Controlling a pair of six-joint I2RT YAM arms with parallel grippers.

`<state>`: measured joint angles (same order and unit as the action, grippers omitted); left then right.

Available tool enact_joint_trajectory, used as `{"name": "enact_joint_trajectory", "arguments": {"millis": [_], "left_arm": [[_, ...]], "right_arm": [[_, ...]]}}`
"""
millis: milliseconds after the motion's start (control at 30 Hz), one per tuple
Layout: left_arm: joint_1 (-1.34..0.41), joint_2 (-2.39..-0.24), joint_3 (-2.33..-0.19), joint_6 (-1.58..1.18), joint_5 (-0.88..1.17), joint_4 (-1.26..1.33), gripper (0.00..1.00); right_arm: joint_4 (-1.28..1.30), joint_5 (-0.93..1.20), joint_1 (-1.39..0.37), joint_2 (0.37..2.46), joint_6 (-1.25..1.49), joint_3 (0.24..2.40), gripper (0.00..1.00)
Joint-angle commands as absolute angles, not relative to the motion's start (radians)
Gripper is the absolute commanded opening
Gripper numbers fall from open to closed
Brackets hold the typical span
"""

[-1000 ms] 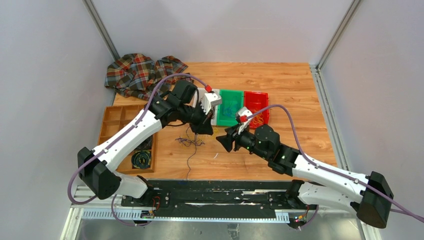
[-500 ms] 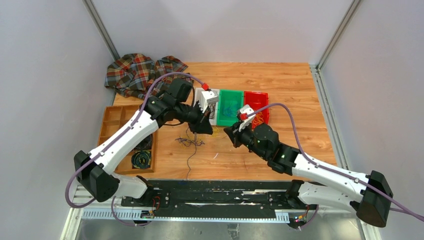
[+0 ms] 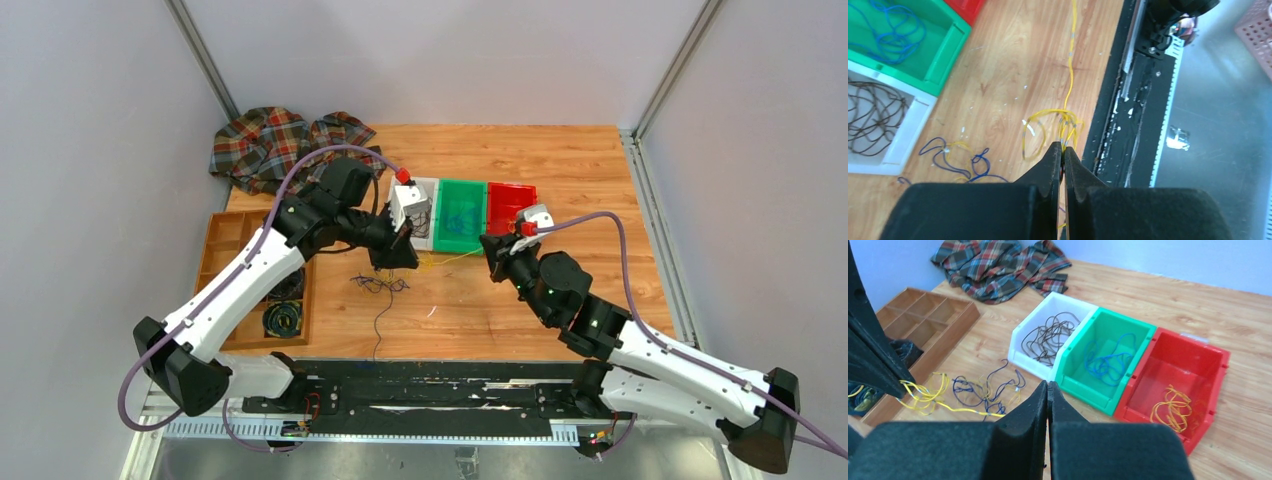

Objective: Untangle the cables

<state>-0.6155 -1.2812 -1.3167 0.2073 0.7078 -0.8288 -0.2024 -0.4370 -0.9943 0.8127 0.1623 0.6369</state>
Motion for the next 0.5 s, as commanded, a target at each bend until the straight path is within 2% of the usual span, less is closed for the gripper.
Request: {"name": "enact_joint_trajectory", "arguments": {"millis": [0, 33, 133, 233, 300, 467], "left_arm": [[-0.607, -1.236, -1.317, 0.308, 0.601, -0.881, 0.1], [-0.607, -1.232, -1.315, 0.322, 0.583, -0.885, 0.14], [-0.607, -1.221, -1.327, 0.354, 0.561, -0.909, 0.18], [-0.607, -1.211, -1.347, 0.371, 0.573, -0.932, 0.41], [-0.607, -1.205, -1.355, 0.376, 0.574, -0.94, 0.52], [-0.607, -1.195, -1.358, 0.397, 0.553, -0.957, 0.61]], "right_arm": [[-0.195, -0.551, -1.0, 0.753, 0.085, 0.656, 0.01], [-0.19, -0.559, -1.0, 0.746, 0.074, 0.665, 0.01], [-0.171, -0.566, -0.996, 0.736, 0.039, 0.696, 0.01], [-0.157, -0.594, -0.989, 0.731, 0.008, 0.724, 0.01], [-0.157, -0.587, -0.982, 0.725, -0.009, 0.736, 0.01], [-0.148, -0.576, -0.957, 0.721, -0.043, 0.765, 0.01]]}}
